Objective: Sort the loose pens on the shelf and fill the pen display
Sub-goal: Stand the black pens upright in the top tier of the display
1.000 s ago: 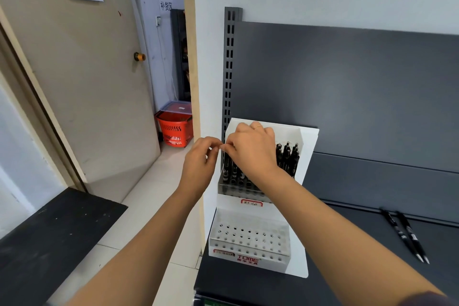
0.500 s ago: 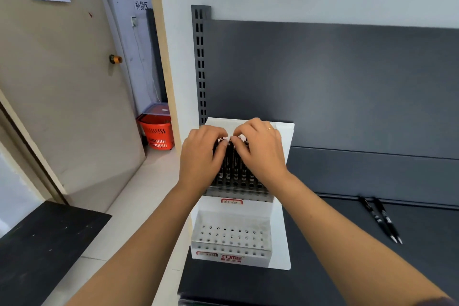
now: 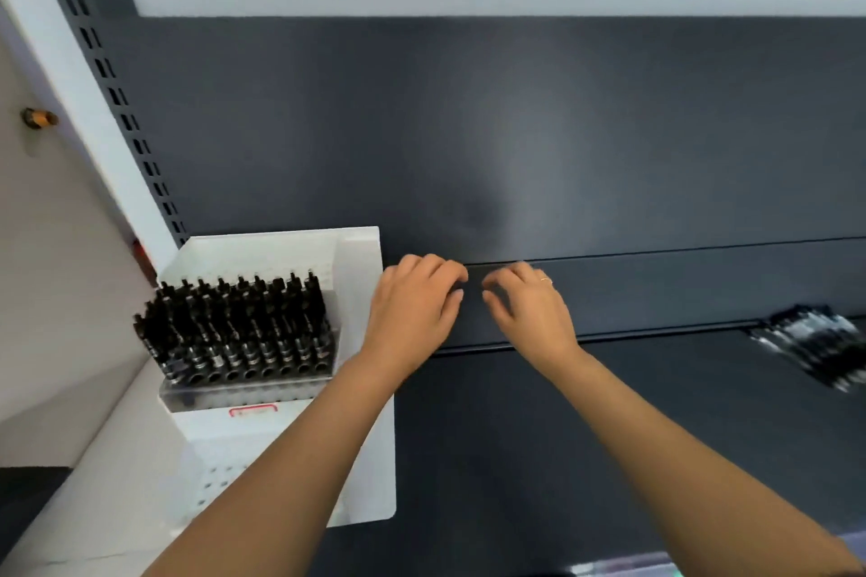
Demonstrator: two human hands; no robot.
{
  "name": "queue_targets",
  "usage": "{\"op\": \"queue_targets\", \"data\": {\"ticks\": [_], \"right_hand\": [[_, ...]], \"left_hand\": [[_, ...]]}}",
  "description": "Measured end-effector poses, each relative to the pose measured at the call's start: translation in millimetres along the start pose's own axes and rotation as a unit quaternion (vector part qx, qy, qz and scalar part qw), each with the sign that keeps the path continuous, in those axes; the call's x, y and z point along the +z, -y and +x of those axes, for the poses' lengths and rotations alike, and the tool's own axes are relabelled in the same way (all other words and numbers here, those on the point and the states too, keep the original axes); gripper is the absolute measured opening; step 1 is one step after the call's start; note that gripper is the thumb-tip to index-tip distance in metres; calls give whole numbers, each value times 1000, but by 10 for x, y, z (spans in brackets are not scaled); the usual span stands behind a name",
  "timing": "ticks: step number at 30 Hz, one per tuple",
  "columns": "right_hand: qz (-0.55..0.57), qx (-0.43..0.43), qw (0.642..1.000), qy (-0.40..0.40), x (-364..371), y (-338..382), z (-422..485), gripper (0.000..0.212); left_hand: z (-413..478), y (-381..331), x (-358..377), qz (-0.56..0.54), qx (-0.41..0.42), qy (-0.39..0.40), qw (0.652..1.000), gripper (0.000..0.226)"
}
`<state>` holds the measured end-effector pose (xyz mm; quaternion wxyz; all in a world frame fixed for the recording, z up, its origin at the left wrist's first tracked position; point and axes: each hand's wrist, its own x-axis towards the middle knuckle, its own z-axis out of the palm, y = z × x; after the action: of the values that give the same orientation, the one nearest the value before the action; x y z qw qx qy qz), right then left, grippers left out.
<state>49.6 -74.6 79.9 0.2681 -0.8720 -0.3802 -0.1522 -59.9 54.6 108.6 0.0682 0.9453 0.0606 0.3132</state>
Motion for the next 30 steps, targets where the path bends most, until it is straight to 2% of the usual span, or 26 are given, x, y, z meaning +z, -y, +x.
{"op": "queue_targets", "data": {"ticks": [6,11,16,21,26,30], "right_hand": [[0,100,984,150,-26,-1071,-134,25],[24,174,958,225,68,-1739,-208,28],[53,190,940,278,257,-2117,-243,29],[34,182,924,333,450,-2236,-265,34],[-19,164,927,337,494,-2272,-292,26],[-33,155,929,335,487,-2277,-287,38]], "left_hand": [[242,-569,774,-34,-39,161,986,27],[238,-886,1449,-38,-74,313,946,38],[188,-1086,1971,-47,-118,401,907,47],[153,-1233,2289,-47,-164,438,883,46],[163,-1357,2409,-20,-216,402,890,36],[116,-1330,2401,-8,-249,373,894,31]]}}
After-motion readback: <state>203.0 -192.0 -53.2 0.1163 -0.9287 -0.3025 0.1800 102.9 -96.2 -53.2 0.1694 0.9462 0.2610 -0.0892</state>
